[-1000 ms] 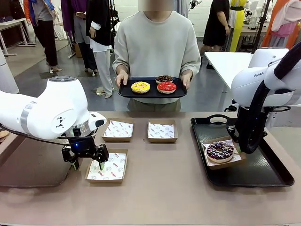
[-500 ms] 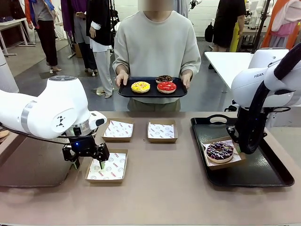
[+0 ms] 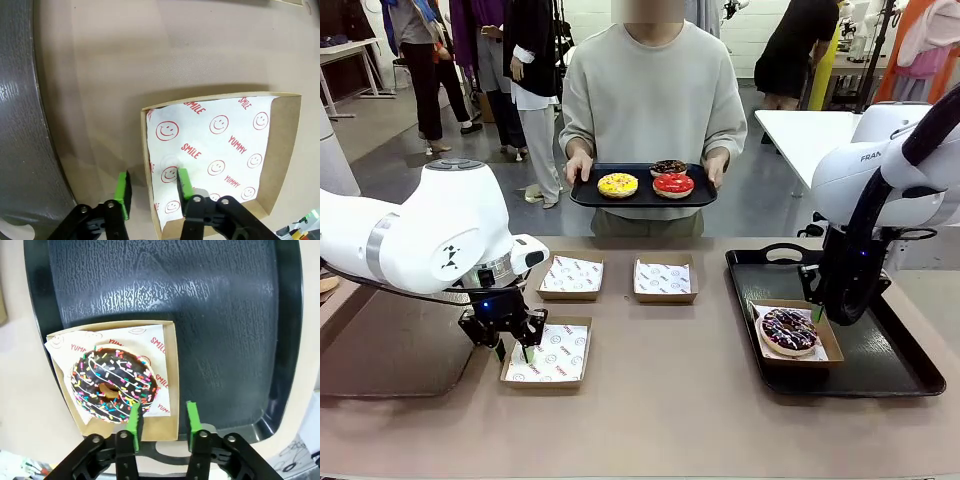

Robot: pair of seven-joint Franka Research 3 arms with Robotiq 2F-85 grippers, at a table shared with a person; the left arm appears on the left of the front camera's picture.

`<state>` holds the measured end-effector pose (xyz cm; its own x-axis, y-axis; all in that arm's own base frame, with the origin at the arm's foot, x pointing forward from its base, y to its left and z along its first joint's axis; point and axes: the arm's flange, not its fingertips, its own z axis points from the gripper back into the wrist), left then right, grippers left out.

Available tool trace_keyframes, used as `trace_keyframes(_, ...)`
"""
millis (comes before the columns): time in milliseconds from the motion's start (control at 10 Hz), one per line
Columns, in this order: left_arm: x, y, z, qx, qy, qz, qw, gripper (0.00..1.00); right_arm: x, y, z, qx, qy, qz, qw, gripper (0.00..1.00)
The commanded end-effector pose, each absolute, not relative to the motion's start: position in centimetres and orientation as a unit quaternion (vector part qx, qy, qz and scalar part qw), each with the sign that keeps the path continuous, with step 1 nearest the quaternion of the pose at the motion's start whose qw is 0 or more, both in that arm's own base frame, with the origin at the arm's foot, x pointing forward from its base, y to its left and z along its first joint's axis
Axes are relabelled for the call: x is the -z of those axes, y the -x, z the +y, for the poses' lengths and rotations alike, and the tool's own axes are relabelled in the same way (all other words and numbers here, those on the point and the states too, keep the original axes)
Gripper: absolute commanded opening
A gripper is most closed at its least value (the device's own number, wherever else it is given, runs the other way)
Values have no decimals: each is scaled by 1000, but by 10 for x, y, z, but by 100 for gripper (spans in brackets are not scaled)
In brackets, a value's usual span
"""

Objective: Individually package the donuts and arrange them on the tray.
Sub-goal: Place the picked Paper togo box on the Handle tray while simultaneously picking up another Paper togo box from the table with the other hand.

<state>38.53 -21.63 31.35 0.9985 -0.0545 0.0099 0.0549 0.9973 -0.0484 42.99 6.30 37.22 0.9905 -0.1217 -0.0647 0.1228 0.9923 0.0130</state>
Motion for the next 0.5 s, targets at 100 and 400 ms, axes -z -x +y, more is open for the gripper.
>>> trace_keyframes(100,-317,-387,-219,29,23,-3,999,0,-369,-426,57,58,-25,34,997,100)
trace_keyframes(400,-318,-389,-221,28,22,0,999,0,-369,-426,56,60,-28,35,997,100)
